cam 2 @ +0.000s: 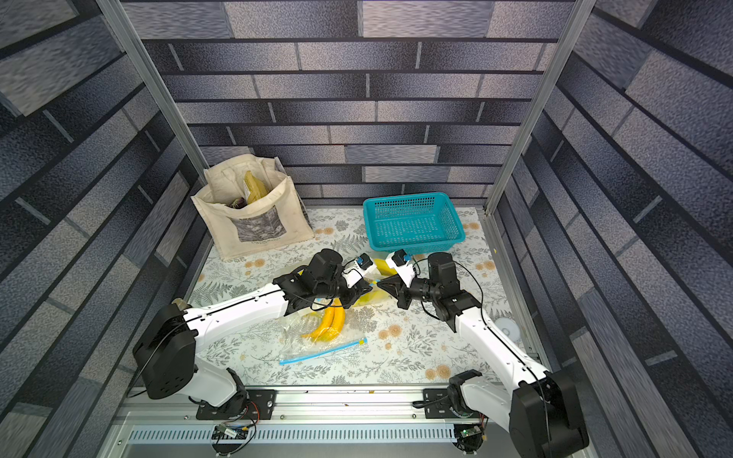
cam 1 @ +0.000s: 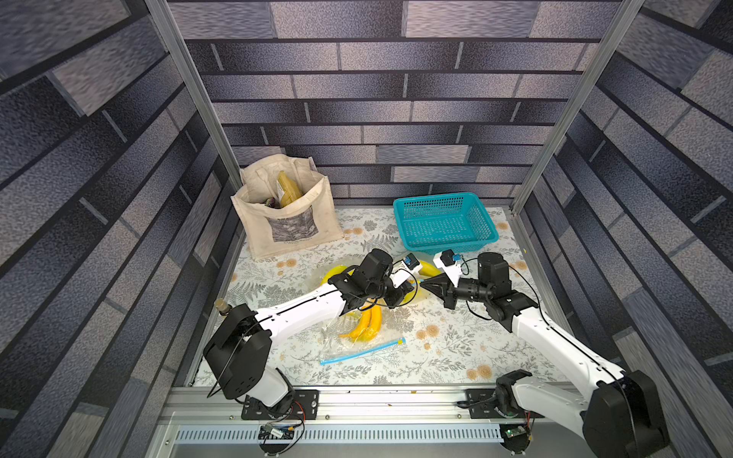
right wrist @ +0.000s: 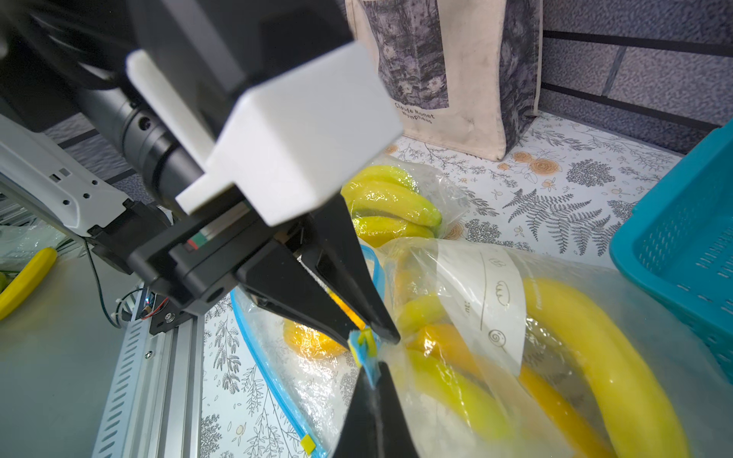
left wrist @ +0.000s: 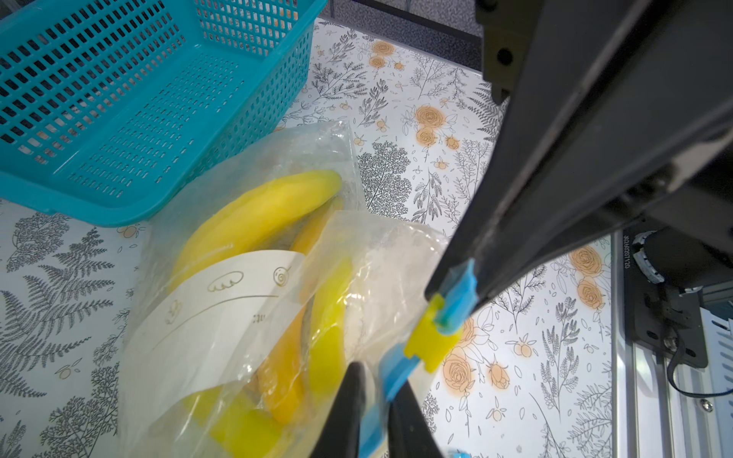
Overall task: Open the zip-top bag and take out the banana
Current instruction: Unzip the zipper on the zipper food storage bag.
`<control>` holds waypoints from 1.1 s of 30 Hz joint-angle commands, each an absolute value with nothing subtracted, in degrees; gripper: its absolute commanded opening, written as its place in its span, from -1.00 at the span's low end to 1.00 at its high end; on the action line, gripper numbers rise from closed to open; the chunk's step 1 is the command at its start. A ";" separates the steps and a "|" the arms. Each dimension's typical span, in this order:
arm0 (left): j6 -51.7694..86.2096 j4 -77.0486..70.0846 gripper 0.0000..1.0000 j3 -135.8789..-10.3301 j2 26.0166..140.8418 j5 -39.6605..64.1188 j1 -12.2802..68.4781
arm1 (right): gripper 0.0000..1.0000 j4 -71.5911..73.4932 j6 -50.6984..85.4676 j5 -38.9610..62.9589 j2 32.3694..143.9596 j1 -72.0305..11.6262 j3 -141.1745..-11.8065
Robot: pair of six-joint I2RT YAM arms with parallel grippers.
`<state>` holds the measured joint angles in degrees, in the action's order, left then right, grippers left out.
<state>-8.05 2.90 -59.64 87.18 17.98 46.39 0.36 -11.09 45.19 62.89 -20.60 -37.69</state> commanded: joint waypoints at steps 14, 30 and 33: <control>-11.09 -12.61 -0.15 -51.73 78.40 11.29 50.17 | -1.00 -5.65 -10.56 46.66 63.71 -21.27 -41.57; -11.51 -13.04 -0.26 -52.50 81.20 15.05 50.21 | -1.00 -4.62 -10.01 48.81 61.00 -21.26 -41.06; -11.50 -13.16 -0.33 -52.22 81.21 14.95 50.18 | -1.00 -5.23 -10.40 49.02 61.32 -21.25 -41.31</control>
